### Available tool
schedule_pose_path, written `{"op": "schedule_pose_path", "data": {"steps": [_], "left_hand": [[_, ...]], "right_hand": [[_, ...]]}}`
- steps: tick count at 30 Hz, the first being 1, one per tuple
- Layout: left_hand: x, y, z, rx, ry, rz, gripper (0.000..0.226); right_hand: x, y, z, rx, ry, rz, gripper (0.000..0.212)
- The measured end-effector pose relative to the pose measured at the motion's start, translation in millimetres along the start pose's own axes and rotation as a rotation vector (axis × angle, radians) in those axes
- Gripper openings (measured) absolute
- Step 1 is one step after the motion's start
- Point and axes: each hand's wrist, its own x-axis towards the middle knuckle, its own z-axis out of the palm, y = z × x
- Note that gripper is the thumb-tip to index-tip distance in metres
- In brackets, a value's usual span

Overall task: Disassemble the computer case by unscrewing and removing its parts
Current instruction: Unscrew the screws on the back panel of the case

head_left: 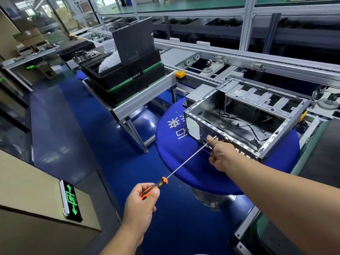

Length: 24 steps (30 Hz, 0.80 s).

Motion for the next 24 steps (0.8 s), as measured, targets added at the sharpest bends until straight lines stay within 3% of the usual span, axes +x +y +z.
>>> {"op": "schedule_pose_path", "data": {"steps": [3,6,9,17,24], "left_hand": [[1,-3,-3,-0.021,-0.007,0.002,0.016],[1,-4,-5,-0.058,0.0,-0.006,0.005],[0,-9,-8,-0.093,0.012,-0.014,0.009],[-2,-11,-10,-0.128,0.014,-0.001,0.013],[-2,-11,-13,-0.174,0.055,-0.016,0.009]], "right_hand": [[-2,1,1,0.013,-0.021,0.004,0.035],[-8,4,1,0.039,-0.097,0.019,0.029],[-13,4,0,0.072,-0.148,0.052,0.031],[-10,-2,0,0.404,-0.241,0.184,0.042],[-10,-17,5,0.678,-0.179,0.209,0.019]]}}
